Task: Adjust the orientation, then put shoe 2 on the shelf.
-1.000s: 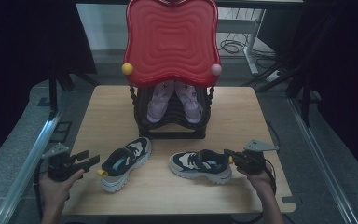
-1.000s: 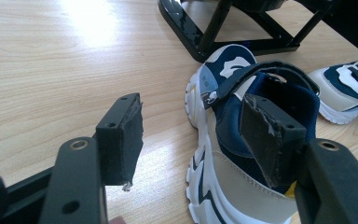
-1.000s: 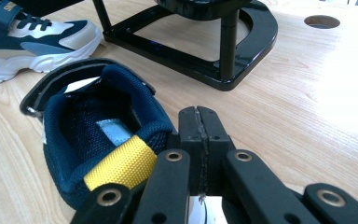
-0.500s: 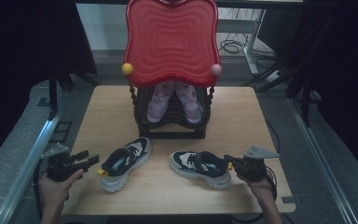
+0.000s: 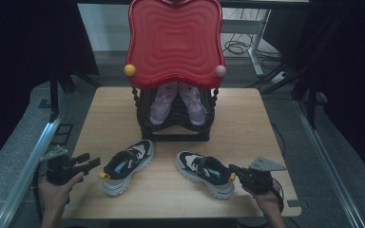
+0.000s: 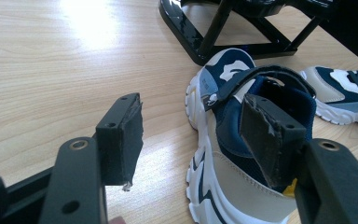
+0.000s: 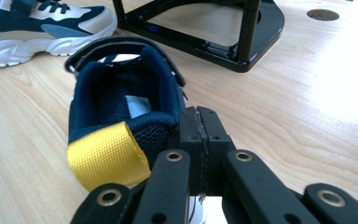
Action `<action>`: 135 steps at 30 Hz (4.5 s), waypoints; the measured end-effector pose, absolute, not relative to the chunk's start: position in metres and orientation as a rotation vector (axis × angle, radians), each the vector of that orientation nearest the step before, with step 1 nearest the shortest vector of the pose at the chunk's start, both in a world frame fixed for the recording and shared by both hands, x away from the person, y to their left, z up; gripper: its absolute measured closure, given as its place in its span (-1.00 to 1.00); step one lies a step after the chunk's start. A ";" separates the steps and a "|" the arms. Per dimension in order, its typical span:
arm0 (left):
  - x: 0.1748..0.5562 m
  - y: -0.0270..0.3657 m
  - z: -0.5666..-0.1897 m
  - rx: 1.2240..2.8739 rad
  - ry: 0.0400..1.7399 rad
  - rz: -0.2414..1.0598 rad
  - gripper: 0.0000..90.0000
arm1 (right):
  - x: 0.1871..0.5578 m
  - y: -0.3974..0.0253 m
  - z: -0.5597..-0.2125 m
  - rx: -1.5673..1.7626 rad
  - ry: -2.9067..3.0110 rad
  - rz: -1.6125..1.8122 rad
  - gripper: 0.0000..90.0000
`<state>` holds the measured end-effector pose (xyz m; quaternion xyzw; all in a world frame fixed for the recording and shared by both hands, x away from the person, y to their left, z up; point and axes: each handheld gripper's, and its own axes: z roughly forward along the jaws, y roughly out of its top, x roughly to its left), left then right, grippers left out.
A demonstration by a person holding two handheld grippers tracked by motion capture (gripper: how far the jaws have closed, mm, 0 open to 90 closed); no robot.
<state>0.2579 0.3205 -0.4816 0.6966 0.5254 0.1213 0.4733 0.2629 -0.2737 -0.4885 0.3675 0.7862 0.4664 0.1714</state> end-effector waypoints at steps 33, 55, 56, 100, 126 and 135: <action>0.257 0.321 -0.485 1.704 1.287 0.289 -0.11 | 0.250 -0.270 -0.484 1.034 2.189 1.398 0.95; 0.256 0.313 -0.475 1.709 1.229 0.308 -0.10 | 0.256 -0.275 -0.481 1.124 2.057 1.455 0.17; 0.255 0.314 -0.475 1.701 1.228 0.308 -0.10 | 0.256 -0.275 -0.481 1.135 2.056 1.457 0.16; 0.311 0.271 -0.486 1.978 1.063 0.103 0.25 | 0.258 -0.282 -0.484 1.194 2.041 1.433 0.16; 0.310 0.268 -0.490 1.995 1.077 0.145 0.50 | 0.298 -0.247 -0.469 1.038 2.323 1.415 0.12; 0.309 0.268 -0.491 1.990 1.079 0.144 0.50 | 0.303 -0.237 -0.472 0.989 2.450 1.366 0.25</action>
